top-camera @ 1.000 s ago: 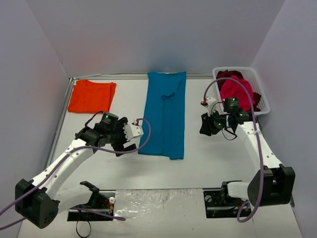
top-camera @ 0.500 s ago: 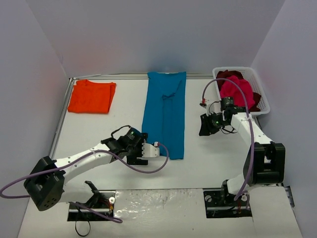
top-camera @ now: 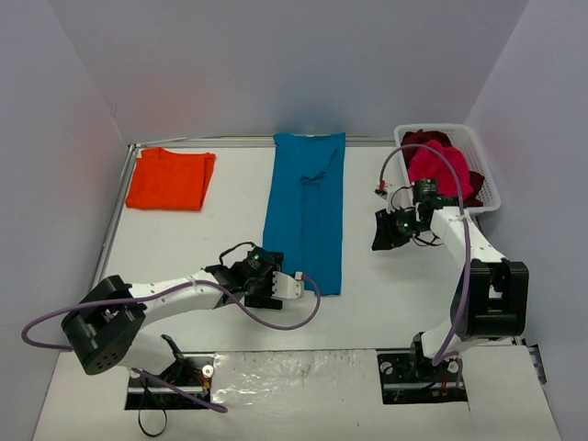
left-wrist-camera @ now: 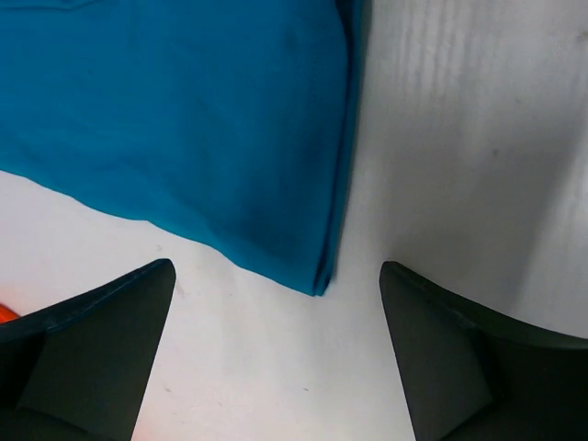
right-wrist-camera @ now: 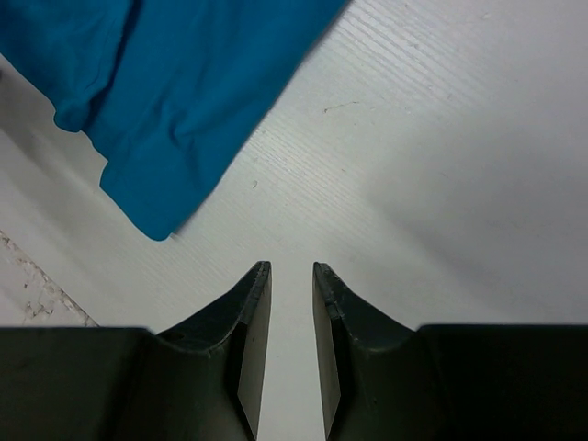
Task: Fold and stack the t-shirts
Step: Grab the bottom of the folded rectangular tshirt with both arms
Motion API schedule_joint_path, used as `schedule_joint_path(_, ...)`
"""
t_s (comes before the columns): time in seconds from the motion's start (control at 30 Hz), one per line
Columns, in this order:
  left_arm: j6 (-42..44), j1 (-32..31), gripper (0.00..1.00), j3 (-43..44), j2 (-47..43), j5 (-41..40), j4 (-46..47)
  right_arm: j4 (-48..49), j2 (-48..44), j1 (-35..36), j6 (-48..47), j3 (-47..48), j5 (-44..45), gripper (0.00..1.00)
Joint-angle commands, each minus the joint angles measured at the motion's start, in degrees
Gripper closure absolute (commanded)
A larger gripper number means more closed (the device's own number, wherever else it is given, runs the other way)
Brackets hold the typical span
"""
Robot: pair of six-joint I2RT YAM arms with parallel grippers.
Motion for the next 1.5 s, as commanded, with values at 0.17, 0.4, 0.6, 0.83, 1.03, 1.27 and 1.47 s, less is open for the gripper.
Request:
schedule_joint_path(0.17,2.33,-0.30,0.02,-0.89,1.09,-4.54,3.95,-1.07,-1.31,-1.83,-0.14,1.53,-1.03,0.78)
schedule_joint_path(0.4,3.13,-0.30,0.23,-0.10,2.40,-5.16,1.58,-0.98,-1.49,-1.83,-0.14,1.53,-0.86,0.78)
schedule_joint_path(0.6,2.51,-0.30,0.45,0.60,4.77,-4.46,2.02,-1.07,-1.75,-2.01,-0.14,1.45,-0.51,0.78)
schedule_joint_path(0.83,1.28,-0.30,0.65,2.27,7.24,-2.52,0.45,-1.07,-1.75,-1.92,-0.23,1.45,-0.42,0.77)
schedule_joint_path(1.03,1.54,-0.12,0.83,3.94,8.12,1.43,-3.59,-1.07,-1.84,-2.01,-0.23,1.53,-0.51,0.77)
schedule_joint_path(1.27,1.37,0.49,0.97,7.10,7.77,5.99,-9.84,-1.07,-2.10,-2.01,-0.49,1.36,-0.86,0.77)
schedule_joint_path(1.47,0.76,4.71,0.98,12.90,7.41,14.78,-17.83,-0.98,-3.59,-1.57,-2.50,1.53,-3.93,0.77)
